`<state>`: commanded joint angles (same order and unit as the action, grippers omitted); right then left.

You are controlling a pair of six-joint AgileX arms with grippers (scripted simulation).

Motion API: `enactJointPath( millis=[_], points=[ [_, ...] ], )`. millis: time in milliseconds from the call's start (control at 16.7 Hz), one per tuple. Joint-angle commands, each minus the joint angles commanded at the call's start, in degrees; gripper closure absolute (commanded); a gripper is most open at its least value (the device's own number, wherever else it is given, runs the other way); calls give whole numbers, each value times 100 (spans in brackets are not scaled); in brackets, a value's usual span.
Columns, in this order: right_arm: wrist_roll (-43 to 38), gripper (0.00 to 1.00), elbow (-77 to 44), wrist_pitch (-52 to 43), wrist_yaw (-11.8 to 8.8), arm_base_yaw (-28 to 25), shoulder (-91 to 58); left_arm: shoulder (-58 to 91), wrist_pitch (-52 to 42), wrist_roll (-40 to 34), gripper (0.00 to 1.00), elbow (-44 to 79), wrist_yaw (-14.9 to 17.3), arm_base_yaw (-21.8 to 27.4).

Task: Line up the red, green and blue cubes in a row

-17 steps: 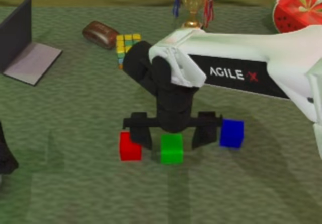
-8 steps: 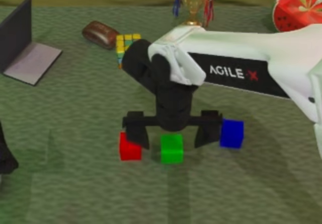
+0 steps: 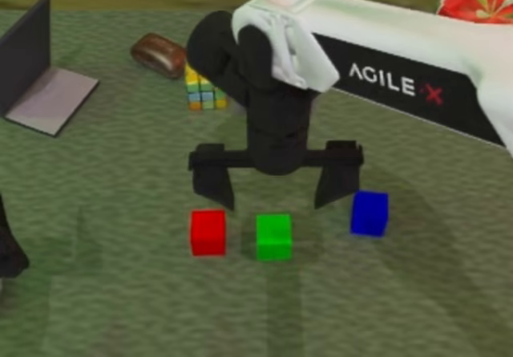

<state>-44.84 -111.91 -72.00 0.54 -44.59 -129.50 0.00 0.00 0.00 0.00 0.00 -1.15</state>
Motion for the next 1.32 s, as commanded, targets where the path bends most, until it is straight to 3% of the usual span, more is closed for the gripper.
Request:
enactJointPath(
  millis=[300, 840, 1320],
  points=[
    [50, 0, 106, 69, 0, 113, 42, 0, 0, 0, 0, 0, 0, 0],
    [720, 0, 1963, 913, -42, 1506, 994, 0, 0, 0, 0, 0, 0, 0],
    [719, 0, 2184, 1287, -41, 1528, 855, 0, 0, 0, 0, 0, 0, 0]
  ],
)
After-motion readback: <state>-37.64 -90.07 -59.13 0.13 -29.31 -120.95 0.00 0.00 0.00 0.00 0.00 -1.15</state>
